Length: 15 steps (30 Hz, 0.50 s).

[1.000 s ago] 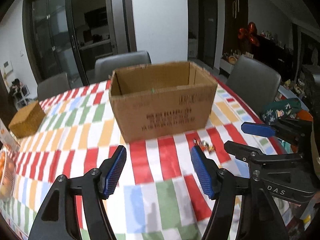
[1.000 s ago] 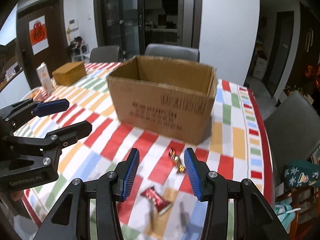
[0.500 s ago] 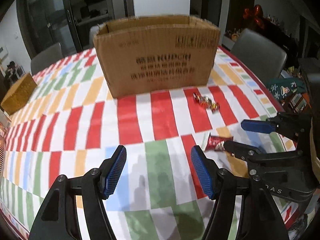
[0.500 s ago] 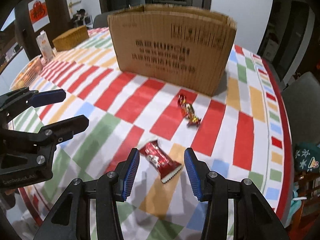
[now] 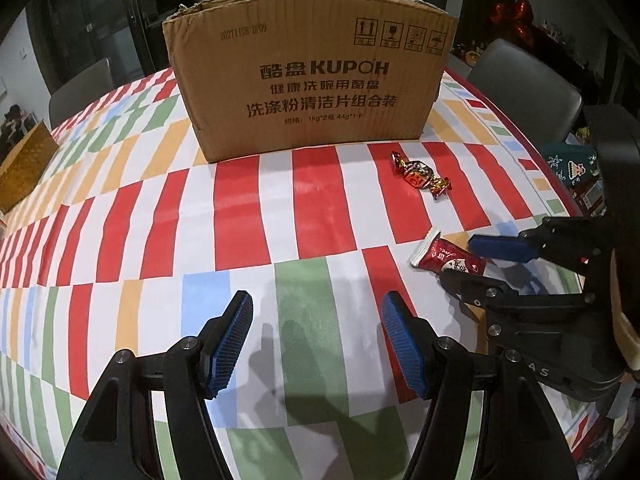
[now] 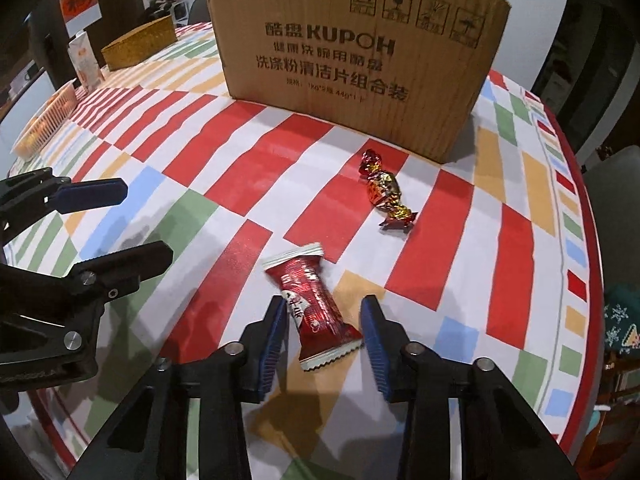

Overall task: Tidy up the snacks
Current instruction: 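Move both tools back down to the remaining wrapped candies, then grasp the red wrapped candy with the right tool while the left tool grasps the red-gold candies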

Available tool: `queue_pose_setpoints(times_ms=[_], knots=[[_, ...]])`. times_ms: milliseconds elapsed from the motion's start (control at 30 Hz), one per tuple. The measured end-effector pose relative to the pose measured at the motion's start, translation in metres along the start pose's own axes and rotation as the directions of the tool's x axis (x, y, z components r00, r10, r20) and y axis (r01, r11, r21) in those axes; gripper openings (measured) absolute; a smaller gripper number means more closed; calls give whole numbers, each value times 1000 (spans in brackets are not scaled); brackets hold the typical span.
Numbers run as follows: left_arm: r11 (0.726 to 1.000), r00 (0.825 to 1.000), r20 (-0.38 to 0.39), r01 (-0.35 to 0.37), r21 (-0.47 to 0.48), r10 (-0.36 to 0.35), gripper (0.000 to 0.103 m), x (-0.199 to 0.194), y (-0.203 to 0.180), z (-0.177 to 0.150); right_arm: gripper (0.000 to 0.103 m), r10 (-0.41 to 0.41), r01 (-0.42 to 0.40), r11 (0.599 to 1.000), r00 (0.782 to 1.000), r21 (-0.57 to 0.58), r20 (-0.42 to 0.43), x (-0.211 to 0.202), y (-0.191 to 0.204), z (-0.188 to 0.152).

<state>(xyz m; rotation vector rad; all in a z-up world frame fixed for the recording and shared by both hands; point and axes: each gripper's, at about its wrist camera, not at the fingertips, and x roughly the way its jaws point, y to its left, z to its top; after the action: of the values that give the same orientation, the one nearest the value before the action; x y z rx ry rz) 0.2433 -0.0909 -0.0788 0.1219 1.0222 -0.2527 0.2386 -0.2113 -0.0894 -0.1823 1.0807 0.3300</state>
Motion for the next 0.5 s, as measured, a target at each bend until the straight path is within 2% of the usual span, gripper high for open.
queue_pose_setpoints(times_ms=[67, 100, 367, 500], knots=[[1000, 1000, 1, 0, -1, 0, 66, 1, 0, 2, 27, 8, -8, 1000, 1000, 4, -6, 3, -1, 1], [1000, 1000, 3, -1, 0, 1, 66, 2, 0, 3, 26, 12, -12, 1000, 1000, 6, -7, 4, -2, 1], [1000, 1000, 19, 12, 10, -12, 66, 2, -9, 11, 23, 32, -34, 998, 999, 53, 44, -2, -7, -2], [1000, 999, 42, 17, 25, -18, 66, 1, -17, 20, 23, 4, -11, 996, 996, 87, 85, -11, -14, -4]])
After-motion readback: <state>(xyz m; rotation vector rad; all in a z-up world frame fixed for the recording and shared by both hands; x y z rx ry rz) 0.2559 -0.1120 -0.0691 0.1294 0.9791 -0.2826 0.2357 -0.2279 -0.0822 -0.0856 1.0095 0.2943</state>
